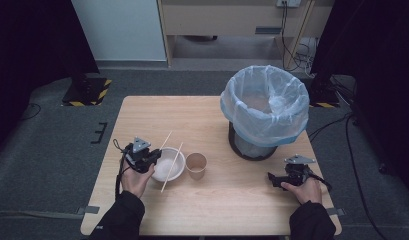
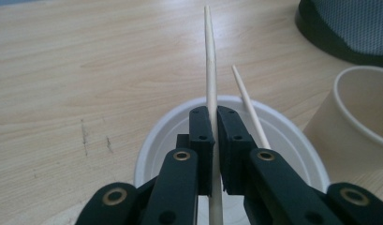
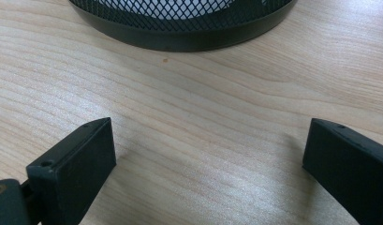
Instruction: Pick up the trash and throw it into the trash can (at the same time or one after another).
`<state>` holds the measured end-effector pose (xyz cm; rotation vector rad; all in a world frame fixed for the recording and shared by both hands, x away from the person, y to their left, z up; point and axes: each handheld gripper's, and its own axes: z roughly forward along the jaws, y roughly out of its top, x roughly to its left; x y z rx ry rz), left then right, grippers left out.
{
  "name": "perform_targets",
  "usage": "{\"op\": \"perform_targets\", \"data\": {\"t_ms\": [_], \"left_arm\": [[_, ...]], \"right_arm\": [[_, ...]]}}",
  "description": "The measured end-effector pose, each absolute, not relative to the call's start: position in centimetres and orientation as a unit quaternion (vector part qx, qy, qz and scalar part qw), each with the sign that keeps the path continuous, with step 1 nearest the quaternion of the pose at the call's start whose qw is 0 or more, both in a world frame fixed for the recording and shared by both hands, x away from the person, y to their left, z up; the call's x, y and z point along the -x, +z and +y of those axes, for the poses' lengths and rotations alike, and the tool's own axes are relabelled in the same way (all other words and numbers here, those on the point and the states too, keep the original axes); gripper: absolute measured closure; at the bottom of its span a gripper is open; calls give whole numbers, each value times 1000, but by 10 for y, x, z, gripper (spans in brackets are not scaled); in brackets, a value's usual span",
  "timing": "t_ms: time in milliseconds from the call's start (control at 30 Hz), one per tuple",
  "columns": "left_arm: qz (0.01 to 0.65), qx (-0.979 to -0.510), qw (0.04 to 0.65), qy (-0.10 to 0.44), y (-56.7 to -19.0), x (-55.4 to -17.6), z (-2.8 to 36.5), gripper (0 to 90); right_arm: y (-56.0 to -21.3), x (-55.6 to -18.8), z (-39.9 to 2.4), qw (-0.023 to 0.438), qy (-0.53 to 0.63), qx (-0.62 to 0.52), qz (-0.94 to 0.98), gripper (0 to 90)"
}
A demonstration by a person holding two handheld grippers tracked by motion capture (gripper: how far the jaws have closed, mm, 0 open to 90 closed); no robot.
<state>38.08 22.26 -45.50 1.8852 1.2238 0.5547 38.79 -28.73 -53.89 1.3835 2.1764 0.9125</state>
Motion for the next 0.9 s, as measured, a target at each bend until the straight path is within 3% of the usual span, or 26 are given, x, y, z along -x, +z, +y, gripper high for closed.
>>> {"op": "perform_targets", "data": {"t_ms": [900], "left_arm": [[428, -701, 517, 241, -383, -356, 220, 849]], "right_arm": [[-539, -389, -286, 198, 326, -490, 784, 15]]}}
